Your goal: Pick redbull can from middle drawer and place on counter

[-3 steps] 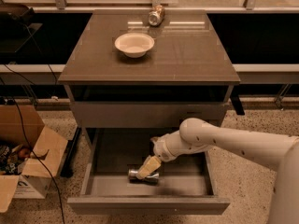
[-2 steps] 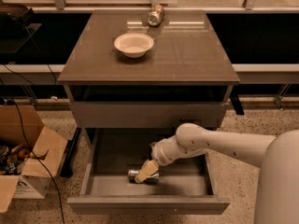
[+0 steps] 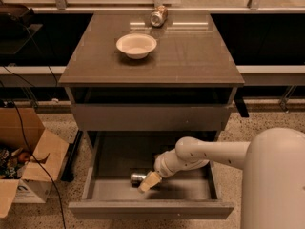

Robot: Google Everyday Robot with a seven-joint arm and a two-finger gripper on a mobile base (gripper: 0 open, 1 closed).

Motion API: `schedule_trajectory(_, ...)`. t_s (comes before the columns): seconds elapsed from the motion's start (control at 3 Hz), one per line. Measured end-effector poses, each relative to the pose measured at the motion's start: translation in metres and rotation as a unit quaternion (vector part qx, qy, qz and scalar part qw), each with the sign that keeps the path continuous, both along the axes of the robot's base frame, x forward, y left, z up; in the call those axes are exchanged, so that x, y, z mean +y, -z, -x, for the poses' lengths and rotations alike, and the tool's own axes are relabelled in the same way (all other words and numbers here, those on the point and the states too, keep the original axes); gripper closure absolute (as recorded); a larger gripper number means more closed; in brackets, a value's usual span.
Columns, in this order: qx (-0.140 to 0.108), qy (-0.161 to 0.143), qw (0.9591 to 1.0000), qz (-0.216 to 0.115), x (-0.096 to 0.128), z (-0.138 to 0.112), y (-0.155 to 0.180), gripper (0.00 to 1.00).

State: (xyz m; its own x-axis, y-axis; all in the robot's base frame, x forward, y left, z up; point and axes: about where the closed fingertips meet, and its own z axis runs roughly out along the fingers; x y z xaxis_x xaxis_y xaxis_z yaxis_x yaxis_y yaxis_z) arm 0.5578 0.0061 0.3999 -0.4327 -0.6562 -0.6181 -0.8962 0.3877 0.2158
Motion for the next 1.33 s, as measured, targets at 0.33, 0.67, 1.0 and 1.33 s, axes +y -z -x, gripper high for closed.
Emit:
schedule_trajectory(0.33,0.015,0.003,0.9998,0.009,0.003,0.007,0.020,0.24)
schedule_trajectory(0.67,0.020,0.010,0.9996,0.017,0.002,0.012,0.026,0.47)
schedule_trajectory(1.0,0.014,0.016,0.9994,0.026,0.004,0.018,0.018,0.71)
schedule_trajectory(1.33,-0.006,0.030,0.9995,0.006,0.007,0.012,-0.015,0.94)
